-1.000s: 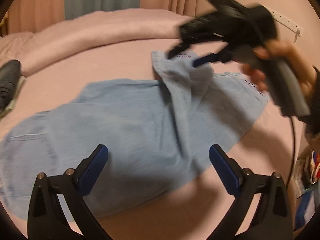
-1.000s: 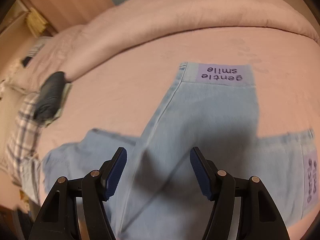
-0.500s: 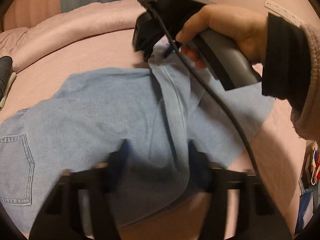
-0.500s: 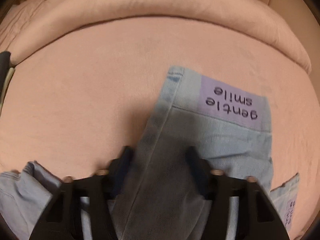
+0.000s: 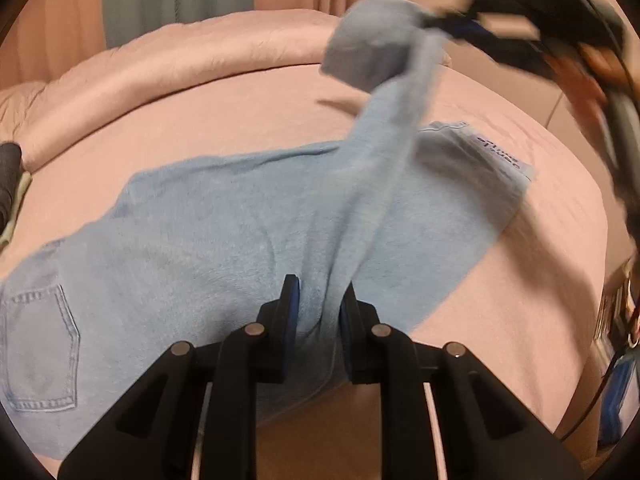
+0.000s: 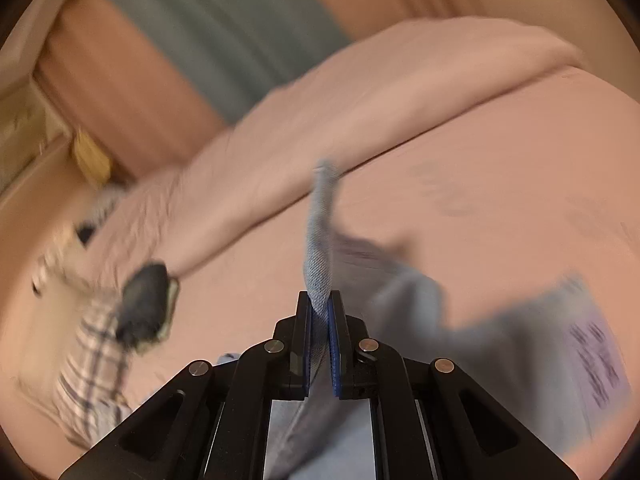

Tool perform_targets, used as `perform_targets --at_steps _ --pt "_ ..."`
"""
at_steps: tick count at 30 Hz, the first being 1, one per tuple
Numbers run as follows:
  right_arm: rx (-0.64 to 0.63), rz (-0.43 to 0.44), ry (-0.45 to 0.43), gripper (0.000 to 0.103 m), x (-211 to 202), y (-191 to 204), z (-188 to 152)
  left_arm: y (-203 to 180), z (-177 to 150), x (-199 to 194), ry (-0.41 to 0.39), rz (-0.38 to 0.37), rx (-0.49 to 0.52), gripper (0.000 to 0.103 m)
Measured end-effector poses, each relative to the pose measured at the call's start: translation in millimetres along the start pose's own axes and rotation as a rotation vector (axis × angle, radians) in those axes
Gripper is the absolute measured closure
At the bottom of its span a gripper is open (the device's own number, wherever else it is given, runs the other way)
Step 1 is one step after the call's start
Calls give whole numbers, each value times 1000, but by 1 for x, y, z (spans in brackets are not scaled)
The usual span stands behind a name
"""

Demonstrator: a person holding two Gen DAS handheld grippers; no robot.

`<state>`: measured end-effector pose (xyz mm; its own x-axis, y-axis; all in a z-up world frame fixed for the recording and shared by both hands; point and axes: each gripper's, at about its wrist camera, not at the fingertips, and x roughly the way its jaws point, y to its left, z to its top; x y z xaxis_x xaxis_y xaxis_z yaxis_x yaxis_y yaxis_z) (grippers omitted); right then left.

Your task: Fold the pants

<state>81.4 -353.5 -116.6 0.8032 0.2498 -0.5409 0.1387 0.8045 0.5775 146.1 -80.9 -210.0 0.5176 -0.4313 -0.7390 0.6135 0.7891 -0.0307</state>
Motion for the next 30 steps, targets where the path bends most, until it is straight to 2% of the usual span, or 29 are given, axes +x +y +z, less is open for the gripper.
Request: perform_targets --at_steps 4,7,9,12,14,19,21,22,23,24,25,27,28,30 --pt "169 -24 -59 94 -37 -72 -55 -7 -5 4 26 10 37 84" --pt "283 -48 5 94 -25 -110 -90 -12 -10 10 64 34 62 84" --pt "355 -48 16 88 -19 -124 -104 -12 -12 12 80 51 75 83" --pt "414 4 -22 72 -27 -129 -107 -13 -14 12 87 72 79 82" --pt "409 -1 -65 51 -33 -127 -100 -11 -11 12 90 76 67 82" --pt "397 -93 -112 49 -29 -138 -77 -13 -12 16 102 102 66 81" --pt "375 -111 -107 51 -26 -141 -73 -14 -12 16 105 106 66 81" --pt "356 -132 -105 61 -22 -140 -68 -14 -12 16 107 106 64 81" --pt "330 -164 -104 81 -20 -138 -63 -13 -12 16 110 105 61 81" --pt "316 -172 -104 91 -22 -136 -60 -14 -11 16 112 105 59 81" --pt "307 -167 -108 96 -24 -136 -57 -14 -11 16 115 105 58 81" --pt "295 -155 -159 97 -44 -141 -54 -16 -10 15 117 104 64 79" --pt "282 -159 -214 97 -61 -139 -55 -18 -10 15 118 105 69 79" --pt "262 -199 -271 97 -80 -138 -62 -20 -11 14 121 109 80 79"
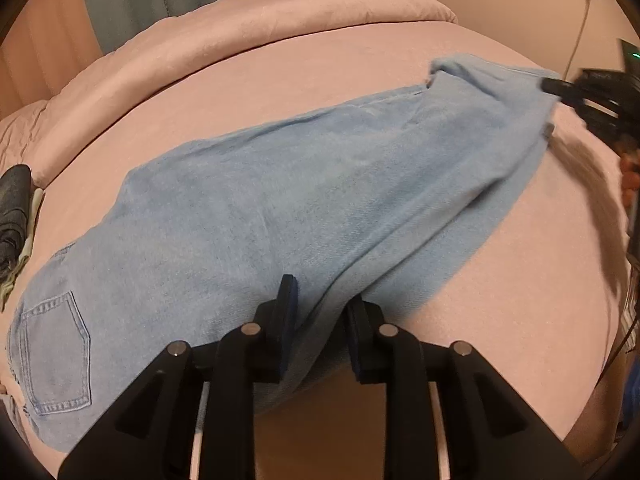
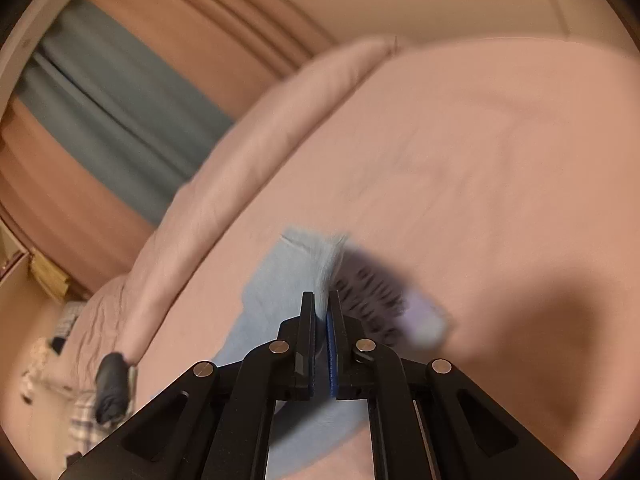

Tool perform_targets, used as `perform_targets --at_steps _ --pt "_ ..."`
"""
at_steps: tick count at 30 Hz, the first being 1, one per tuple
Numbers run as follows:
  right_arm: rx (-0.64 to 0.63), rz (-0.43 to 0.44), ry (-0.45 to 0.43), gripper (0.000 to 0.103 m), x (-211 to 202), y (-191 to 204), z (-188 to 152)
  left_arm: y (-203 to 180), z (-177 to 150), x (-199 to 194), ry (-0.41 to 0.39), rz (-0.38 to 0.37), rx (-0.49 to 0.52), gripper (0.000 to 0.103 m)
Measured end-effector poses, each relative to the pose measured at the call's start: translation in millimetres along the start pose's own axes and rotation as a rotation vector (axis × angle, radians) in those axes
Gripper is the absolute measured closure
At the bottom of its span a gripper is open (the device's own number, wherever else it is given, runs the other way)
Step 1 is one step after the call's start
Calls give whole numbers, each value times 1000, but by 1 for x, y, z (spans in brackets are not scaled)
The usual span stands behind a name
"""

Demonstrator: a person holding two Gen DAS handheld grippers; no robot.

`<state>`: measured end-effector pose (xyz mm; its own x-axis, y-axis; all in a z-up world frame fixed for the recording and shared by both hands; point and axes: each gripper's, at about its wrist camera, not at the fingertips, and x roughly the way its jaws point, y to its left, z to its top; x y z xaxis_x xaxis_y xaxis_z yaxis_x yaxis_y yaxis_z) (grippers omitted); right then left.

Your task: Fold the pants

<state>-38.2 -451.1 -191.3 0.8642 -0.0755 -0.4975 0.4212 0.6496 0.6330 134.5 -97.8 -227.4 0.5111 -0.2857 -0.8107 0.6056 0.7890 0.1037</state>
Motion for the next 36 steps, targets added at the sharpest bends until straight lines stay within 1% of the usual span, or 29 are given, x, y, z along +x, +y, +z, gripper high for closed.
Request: perform_targets --at_steps 1,2,4,5,7,9,10,11,13,14,16,17,19,20,21,22,23,24,25,26,27,28,29,30,31,33,34,35,36 --pt "-2 -16 -2 97 -8 -6 -4 0 -1 0 1 1 3 79" --pt "-5 -34 23 97 -5 -10 -8 0 -2 2 6 0 5 78" --pt "-18 -91 115 97 15 -23 -16 2 -3 5 17 -5 3 76" --pt "16 -73 132 97 20 -31 -18 3 -2 6 20 -8 -3 76" --pt "57 -23 109 97 18 -36 -14 4 -1 3 25 -14 -18 76" --pt "76 0 103 95 17 -37 -9 5 -1 3 31 -20 -27 76" --pt "86 6 114 95 21 -36 -5 5 -1 3 33 -20 -28 76" --pt "79 -9 125 95 26 -33 0 4 -1 4 34 -19 -25 75" --pt "27 -38 139 95 31 -24 7 3 -1 4 35 -16 -24 75" --pt "-2 -26 141 95 27 -19 4 3 -1 4 35 -16 -26 75" --pt "-62 29 120 96 21 3 17 4 0 4 33 -17 -36 74" --pt "-77 66 101 96 16 11 23 5 1 4 32 -18 -45 74" --pt "-101 172 34 96 3 35 43 7 1 3 25 -19 -69 72" --pt "-107 200 9 96 -2 40 47 8 2 2 16 -21 -81 67" --pt "-115 224 -22 96 -9 45 49 8 2 1 12 -19 -87 61" --pt "-127 240 -51 96 -15 48 50 7 1 1 12 -14 -88 57" --pt "-137 220 -59 96 -14 48 48 7 0 2 17 -14 -88 56" --pt "-129 172 -50 96 -7 40 43 7 -1 3 20 -16 -89 55" --pt "-84 125 -16 96 5 22 37 7 -2 5 25 -18 -89 55" --pt "-23 86 40 96 23 -2 30 7 -3 6 27 -20 -88 55" --pt "7 63 85 96 32 -16 24 8 -3 5 27 -23 -89 54" --pt "56 24 152 96 49 -36 17 9 -3 5 29 -24 -92 53" --pt "86 11 195 96 57 -49 11 9 -3 4 33 -24 -94 51" --pt "109 39 197 96 60 -58 8 11 -3 4 37 -24 -97 49" --pt "125 72 175 96 58 -62 8 12 -3 3 41 -23 -102 48" --pt "128 57 181 96 56 -61 11 15 -5 -2 45 -29 -114 48" --pt "111 31 183 92 53 -59 14 17 -8 -6 43 -35 -121 49" --pt "99 19 175 80 49 -57 14 20 -11 -13 37 -46 -130 49" --pt "78 -18 139 69 38 -55 18 21 -13 -18 30 -53 -133 49"
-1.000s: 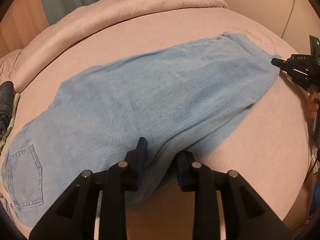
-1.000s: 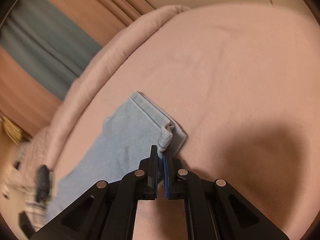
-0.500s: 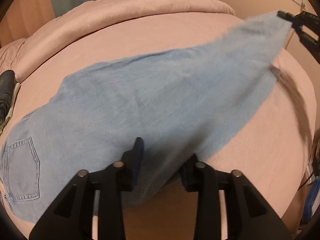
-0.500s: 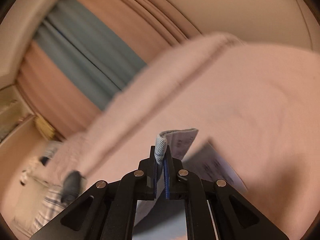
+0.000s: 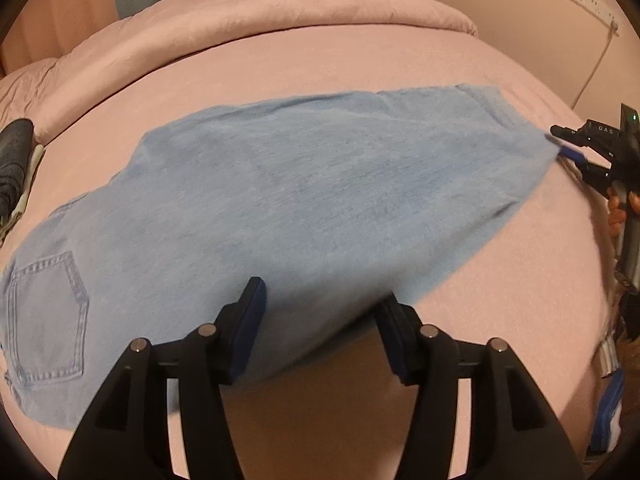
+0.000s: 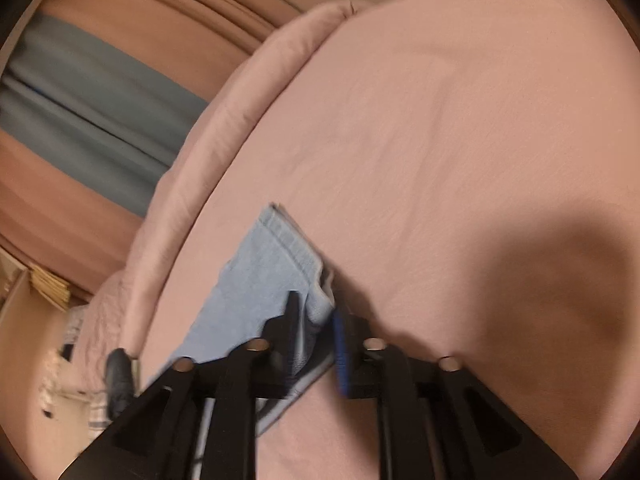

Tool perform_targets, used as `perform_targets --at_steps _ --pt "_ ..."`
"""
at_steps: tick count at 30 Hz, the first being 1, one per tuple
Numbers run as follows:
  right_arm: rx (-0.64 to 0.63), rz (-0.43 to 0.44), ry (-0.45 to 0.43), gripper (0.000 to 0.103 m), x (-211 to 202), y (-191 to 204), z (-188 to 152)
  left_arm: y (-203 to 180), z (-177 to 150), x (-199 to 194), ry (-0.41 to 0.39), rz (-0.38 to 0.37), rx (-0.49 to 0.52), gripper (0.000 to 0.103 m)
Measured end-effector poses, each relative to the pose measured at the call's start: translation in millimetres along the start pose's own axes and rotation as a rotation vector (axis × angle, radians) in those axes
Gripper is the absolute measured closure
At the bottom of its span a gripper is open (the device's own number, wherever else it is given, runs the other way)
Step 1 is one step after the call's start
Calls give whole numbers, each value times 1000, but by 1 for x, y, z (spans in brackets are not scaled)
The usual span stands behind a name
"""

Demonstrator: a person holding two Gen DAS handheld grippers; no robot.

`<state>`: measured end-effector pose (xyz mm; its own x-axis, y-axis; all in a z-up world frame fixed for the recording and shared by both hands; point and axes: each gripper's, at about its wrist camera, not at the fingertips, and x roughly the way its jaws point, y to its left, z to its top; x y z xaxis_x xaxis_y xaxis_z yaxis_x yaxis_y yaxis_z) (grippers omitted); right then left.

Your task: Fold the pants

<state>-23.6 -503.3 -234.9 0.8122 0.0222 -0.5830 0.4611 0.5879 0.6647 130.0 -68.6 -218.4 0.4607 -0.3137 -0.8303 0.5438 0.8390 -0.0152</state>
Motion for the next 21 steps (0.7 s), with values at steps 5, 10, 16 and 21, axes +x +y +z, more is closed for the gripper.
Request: perform_targets --at_steps 5,10,16,21 --pt "-93 -49 -139 48 -37 20 6 14 -4 -30 -68 -6 -27 47" --pt "-323 -23 -102 50 -20 77 -9 50 5 -32 -121 62 -151 39" --pt "-483 -89 85 53 35 105 -62 106 -18 6 27 135 -355 39" --pt "-610 -203 92 39 48 122 -83 108 -24 2 24 150 -347 38"
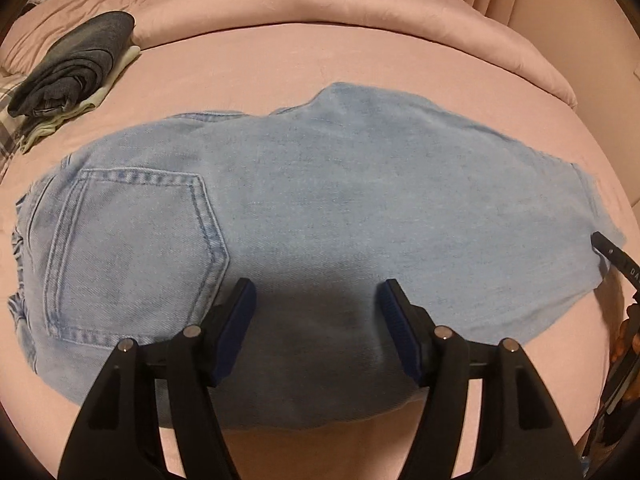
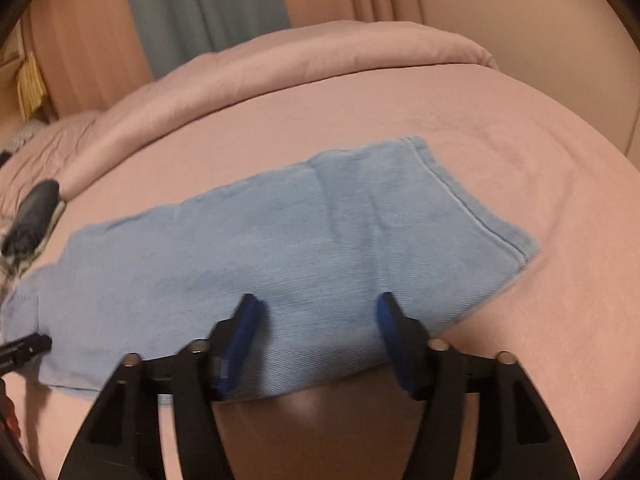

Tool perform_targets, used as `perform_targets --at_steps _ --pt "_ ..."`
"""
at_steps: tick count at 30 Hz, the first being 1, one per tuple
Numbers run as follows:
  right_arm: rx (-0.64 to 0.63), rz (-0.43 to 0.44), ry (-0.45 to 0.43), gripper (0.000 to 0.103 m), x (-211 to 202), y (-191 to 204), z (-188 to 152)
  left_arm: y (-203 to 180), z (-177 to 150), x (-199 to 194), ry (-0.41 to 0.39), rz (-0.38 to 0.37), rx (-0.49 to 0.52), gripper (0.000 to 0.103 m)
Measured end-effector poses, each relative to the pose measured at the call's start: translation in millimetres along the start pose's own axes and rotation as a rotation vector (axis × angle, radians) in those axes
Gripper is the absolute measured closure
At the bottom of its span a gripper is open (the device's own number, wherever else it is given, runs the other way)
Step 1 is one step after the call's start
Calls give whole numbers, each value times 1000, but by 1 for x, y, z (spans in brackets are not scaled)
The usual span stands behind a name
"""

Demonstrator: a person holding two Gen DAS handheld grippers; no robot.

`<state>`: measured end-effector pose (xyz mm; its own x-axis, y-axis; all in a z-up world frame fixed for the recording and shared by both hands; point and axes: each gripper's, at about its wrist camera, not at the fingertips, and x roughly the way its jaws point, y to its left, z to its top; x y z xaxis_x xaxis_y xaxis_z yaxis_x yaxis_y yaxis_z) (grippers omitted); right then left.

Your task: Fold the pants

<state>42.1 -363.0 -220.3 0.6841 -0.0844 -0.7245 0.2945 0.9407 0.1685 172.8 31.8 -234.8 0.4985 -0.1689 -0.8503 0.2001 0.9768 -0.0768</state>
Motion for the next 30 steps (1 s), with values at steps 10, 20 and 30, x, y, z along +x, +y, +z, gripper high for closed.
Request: perform_targets --at_steps 10,20,30 --pt "139 306 -52 38 -27 29 -13 73 -9 -70 -136 -109 -290 16" --pt "67 487 20 37 -28 98 -22 165 -59 -118 -230 -184 -611 12" --pt "-12 481 98 35 -27 130 -39 187 -80 -95 -214 -407 -788 14"
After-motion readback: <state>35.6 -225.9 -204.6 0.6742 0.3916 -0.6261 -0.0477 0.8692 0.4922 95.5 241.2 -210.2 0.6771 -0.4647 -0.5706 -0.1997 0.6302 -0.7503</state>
